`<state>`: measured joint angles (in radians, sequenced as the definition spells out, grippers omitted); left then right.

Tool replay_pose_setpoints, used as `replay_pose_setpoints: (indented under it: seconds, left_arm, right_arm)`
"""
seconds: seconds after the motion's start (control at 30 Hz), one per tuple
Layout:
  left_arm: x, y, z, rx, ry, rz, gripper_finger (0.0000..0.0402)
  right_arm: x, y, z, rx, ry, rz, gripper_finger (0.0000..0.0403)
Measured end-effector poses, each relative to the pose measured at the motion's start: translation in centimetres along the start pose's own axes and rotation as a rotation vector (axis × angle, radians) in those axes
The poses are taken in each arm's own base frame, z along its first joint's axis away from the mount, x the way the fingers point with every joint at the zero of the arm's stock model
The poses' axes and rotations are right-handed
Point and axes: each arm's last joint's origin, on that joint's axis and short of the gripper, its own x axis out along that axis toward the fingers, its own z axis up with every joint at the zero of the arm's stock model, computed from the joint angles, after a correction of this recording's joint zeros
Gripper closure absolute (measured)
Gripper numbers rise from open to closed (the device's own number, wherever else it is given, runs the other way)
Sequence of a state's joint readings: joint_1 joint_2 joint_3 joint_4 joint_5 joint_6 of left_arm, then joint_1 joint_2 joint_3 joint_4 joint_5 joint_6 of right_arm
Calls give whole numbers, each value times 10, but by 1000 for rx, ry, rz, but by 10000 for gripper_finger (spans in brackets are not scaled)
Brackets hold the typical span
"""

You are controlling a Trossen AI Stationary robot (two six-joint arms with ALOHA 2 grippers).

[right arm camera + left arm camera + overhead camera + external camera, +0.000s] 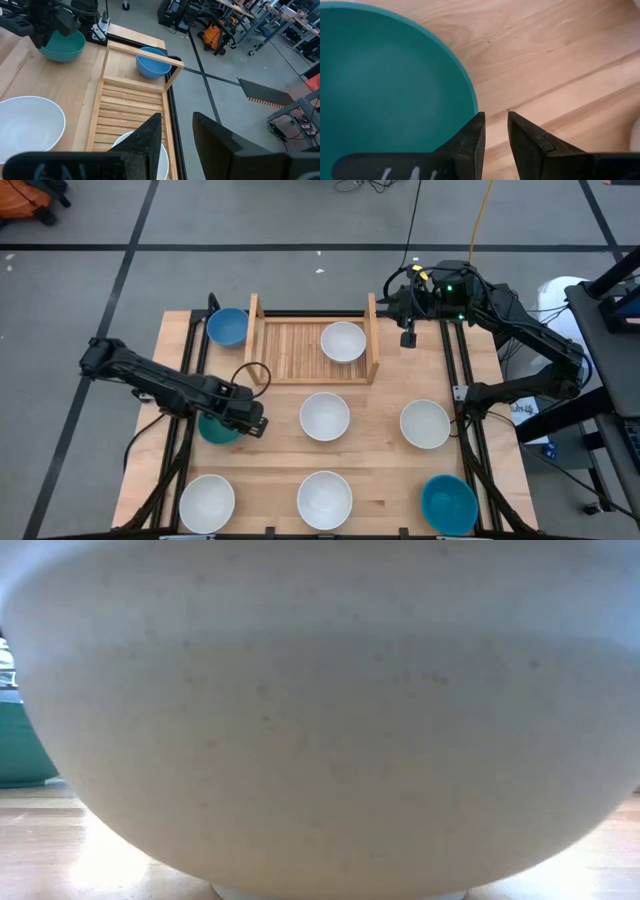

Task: Place and stack bowls onto a shelf
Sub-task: Put the green bowl on the shelf

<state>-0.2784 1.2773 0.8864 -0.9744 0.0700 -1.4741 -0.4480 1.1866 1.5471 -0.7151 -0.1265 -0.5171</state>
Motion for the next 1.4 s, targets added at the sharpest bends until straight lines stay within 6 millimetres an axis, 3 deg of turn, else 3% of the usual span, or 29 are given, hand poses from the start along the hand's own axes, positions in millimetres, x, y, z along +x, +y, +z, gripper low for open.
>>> replay_pose_setpoints:
  seconds: [1.4]
  left_arm:
    - [12,5,-1,-46,6,73,314]
  right_arm:
    - [0,0,0,0,0,0,298]
